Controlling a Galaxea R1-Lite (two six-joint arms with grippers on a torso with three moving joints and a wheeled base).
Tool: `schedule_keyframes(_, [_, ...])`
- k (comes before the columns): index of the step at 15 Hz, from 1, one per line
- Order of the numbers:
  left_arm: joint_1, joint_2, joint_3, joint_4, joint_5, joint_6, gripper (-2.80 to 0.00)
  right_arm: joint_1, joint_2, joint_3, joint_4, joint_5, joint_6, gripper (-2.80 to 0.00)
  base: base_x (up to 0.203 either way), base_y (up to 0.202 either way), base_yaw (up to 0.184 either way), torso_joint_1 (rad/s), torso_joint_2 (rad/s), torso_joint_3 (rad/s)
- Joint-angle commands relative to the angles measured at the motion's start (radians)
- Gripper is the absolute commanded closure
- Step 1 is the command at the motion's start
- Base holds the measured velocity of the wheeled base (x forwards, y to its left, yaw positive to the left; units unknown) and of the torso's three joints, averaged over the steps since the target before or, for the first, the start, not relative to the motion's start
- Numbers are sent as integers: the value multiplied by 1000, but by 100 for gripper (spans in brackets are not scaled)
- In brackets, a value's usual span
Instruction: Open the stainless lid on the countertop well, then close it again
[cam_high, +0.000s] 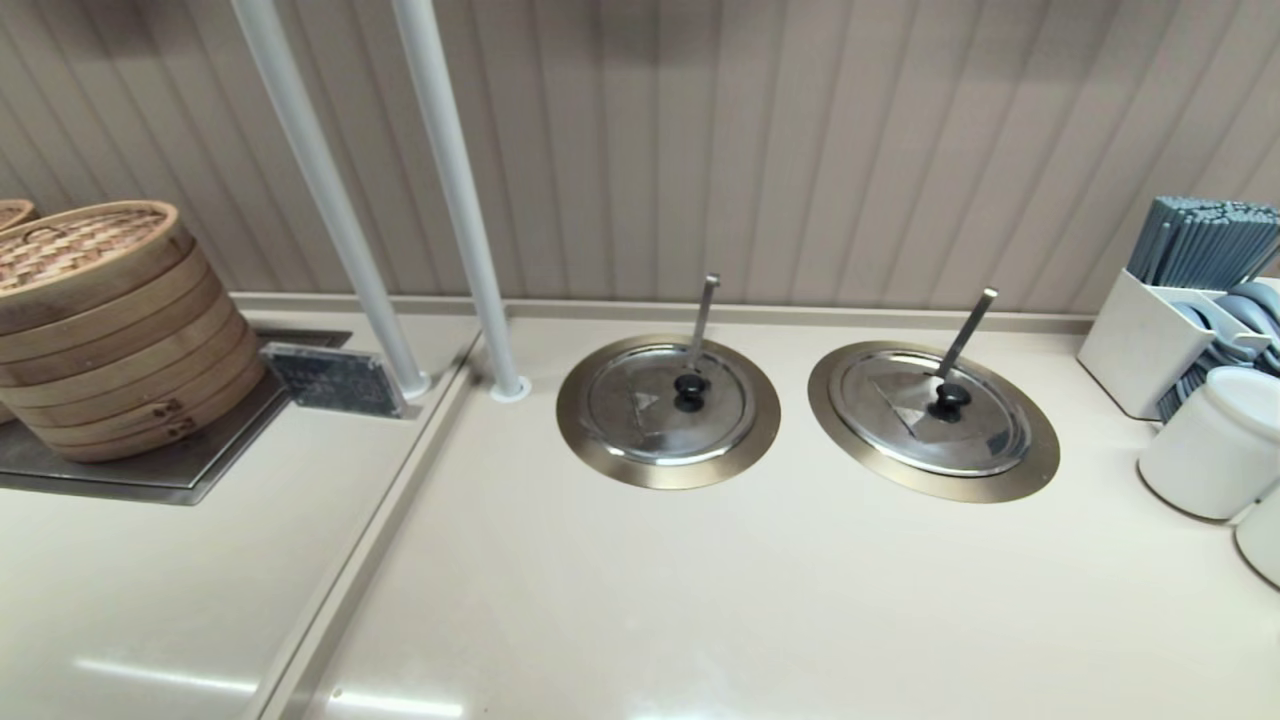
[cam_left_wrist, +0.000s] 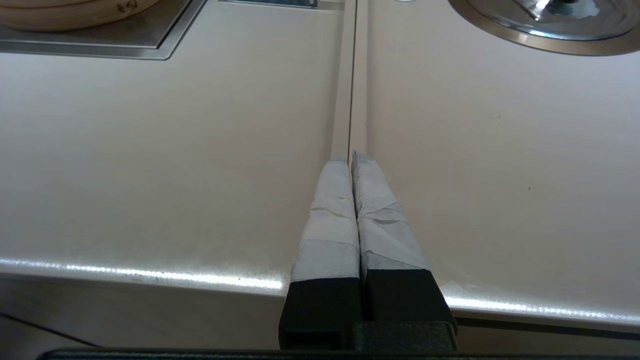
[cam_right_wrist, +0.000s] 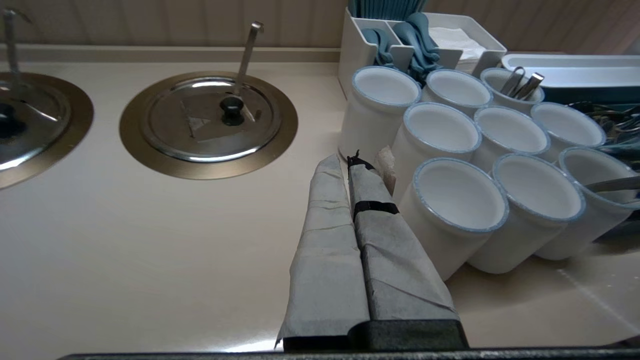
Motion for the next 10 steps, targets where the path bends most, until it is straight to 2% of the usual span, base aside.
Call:
schedule_keyframes(1, [0,0,0,1,0,0,0,-8,-71,1,12,119,36,0,0,0,0,0,0,0])
schedule_keyframes(4, [0,0,0,1,0,1,0,14,-104,-7,46,135,33,0,0,0,0,0,0,0])
schedule_keyframes(6, [0,0,0,1,0,0,0,37,-196,23,105,136,31,0,0,0,0,0,0,0])
schedule_keyframes(8, [0,0,0,0,0,0,0,50,-322,90,159,171,25,0,0,0,0,0,0,0])
schedule_keyframes(10, [0,0,0,1,0,2,0,54,-353,205,180,221,83,0,0,0,0,0,0,0])
